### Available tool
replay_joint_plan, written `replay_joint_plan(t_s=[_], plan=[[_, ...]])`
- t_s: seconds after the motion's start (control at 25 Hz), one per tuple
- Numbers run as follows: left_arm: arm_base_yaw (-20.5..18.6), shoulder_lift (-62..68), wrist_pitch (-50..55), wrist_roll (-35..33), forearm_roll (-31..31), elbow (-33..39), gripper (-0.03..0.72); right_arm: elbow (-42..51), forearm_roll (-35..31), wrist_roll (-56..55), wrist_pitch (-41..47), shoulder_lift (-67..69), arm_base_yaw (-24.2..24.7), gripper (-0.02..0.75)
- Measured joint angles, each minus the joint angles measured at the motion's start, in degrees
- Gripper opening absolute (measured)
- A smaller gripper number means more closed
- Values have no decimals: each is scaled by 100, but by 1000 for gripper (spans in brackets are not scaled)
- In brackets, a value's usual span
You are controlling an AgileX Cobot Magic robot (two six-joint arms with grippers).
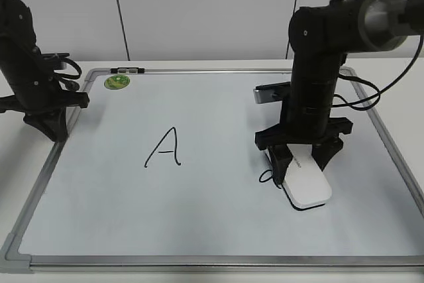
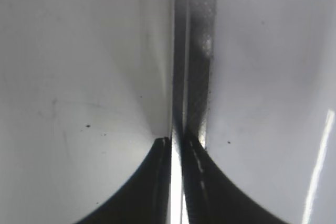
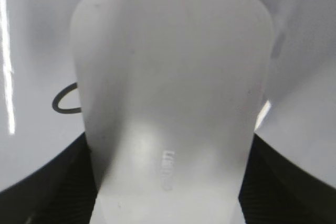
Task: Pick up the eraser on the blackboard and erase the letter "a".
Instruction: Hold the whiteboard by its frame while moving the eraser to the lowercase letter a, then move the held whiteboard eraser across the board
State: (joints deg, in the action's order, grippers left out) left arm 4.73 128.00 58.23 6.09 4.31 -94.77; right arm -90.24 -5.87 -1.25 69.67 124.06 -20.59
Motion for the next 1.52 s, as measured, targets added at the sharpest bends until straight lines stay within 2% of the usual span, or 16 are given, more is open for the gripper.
replay_joint_plan(t_s=[0.2,0.64,0.88,1.0,1.08,1.24,1.52], plan=[[0,0,2,0,0,0,55,-2,21,13,-46,9,-258,522],[0,0,2,0,0,0,55,-46,-474,190,-125,58,-908,522],[-9,0,2,0,0,0,55,-787,-702,253,4,297,-995,522],[-9,0,2,-3,14,0,56,-1240,-602,222,-6,211,-1015,522],[-9,0,2,-3,14,0,56,-1359,-173,32,-6,4,-1015,522],[-9,0,2,-3,14,0,56,-1421,893,-487,14,-357,-827,522],[-9,0,2,-12,14,0,57,-1082,1036,-609,14,-651,219,522]])
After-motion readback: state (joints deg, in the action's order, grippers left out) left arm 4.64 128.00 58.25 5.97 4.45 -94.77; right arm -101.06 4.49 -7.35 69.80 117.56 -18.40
